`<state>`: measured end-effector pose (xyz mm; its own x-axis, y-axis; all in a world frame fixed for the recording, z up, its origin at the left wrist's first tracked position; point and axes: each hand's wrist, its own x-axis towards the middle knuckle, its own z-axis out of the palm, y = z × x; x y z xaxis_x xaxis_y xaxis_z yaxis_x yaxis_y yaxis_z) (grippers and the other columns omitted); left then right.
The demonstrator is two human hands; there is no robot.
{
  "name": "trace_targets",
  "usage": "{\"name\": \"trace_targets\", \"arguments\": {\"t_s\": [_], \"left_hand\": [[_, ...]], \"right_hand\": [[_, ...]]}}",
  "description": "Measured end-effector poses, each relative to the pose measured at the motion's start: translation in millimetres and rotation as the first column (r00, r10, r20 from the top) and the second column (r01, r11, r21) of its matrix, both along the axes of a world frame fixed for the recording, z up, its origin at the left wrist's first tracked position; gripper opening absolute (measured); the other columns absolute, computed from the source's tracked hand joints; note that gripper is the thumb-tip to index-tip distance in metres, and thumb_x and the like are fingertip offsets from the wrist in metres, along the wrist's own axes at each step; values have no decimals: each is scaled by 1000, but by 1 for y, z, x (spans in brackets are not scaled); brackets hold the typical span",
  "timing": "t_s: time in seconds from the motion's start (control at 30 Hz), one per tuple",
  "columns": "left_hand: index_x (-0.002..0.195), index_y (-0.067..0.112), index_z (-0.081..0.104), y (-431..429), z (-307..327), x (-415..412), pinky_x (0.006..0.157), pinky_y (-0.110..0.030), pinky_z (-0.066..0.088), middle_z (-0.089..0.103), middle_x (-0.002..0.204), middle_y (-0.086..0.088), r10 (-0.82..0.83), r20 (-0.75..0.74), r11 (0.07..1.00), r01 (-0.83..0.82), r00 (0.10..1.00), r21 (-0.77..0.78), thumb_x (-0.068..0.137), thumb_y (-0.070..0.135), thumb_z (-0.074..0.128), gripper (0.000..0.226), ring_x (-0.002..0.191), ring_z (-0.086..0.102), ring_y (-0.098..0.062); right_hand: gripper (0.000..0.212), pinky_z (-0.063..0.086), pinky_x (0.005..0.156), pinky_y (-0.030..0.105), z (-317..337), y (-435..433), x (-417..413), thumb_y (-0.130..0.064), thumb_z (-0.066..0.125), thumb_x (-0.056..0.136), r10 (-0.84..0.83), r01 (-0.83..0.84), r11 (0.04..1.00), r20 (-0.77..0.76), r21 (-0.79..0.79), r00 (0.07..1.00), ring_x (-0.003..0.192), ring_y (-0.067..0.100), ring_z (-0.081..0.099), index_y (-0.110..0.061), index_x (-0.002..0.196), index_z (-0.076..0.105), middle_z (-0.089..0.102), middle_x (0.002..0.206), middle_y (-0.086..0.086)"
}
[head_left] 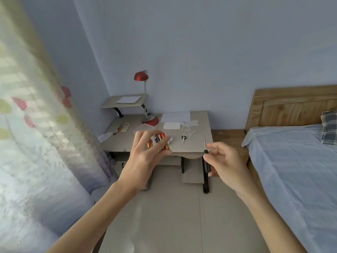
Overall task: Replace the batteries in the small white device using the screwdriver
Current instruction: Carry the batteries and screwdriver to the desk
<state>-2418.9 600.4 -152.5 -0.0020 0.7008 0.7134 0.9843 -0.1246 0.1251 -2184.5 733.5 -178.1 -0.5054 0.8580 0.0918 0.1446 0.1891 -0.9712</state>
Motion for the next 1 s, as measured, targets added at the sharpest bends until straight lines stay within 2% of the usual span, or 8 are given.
{"name": "trace_targets", "arguments": {"t_s": [0.1,0.27,0.37,0.53,0.67,0.8,0.9,1.0], "left_hand": [[134,12,72,22,-4,-16,99,-42,47,59,137,-10,2,-24,1000,-2,1000,-12,100,23,73,35,119,49,-32],[136,13,71,137,-3,-80,100,-44,48,58,138,-11,20,48,999,-19,999,-29,100,21,75,38,123,50,-34],[136,13,71,184,-12,-115,100,-44,48,58,137,-11,8,29,999,-7,1000,-39,100,23,74,37,123,50,-35],[135,12,71,275,-33,-187,99,-39,49,59,135,-10,-15,58,999,17,998,-46,100,24,74,37,122,51,-32],[134,11,72,364,-60,-256,96,-40,50,59,130,-9,-79,46,995,82,996,-64,99,23,75,38,116,52,-30],[134,14,72,442,-93,-312,97,-42,51,58,130,-5,-99,150,982,121,984,-144,99,26,75,37,117,52,-28],[131,16,72,495,-119,-349,96,-35,51,57,130,-3,-155,175,961,190,972,-201,99,29,75,35,118,52,-24],[129,16,73,535,-153,-374,100,-17,41,57,129,-2,-126,231,944,188,965,-271,98,27,77,33,118,52,-24]], "right_hand": [[27,63,70,57,-3,26,-13,-11,71,99,24,-24,1000,7,-13,1000,59,24,68,-20,124,68,70,96,6],[27,63,68,57,2,142,-70,-14,72,98,-17,17,1000,35,-2,999,65,33,73,-20,124,68,72,97,5],[27,62,67,58,-6,191,-104,-12,73,97,-20,20,1000,48,-14,999,65,39,71,-17,123,69,73,95,9],[28,61,68,56,-31,272,-162,-9,73,97,-59,62,997,71,-40,996,66,38,71,-16,123,68,73,96,12],[28,63,71,55,-62,339,-210,-11,73,97,-122,128,991,109,-42,986,65,30,75,-19,124,68,74,94,7],[29,63,67,54,-93,393,-252,-10,73,97,-189,209,972,171,-105,967,65,29,75,-17,124,68,73,93,9],[26,63,65,54,-118,428,-280,-8,74,95,-242,275,953,222,-131,945,61,30,73,-20,117,68,73,90,11],[24,63,61,50,-155,454,-295,-6,74,94,-288,347,920,288,-181,913,58,30,73,-18,114,68,73,88,12]]}}
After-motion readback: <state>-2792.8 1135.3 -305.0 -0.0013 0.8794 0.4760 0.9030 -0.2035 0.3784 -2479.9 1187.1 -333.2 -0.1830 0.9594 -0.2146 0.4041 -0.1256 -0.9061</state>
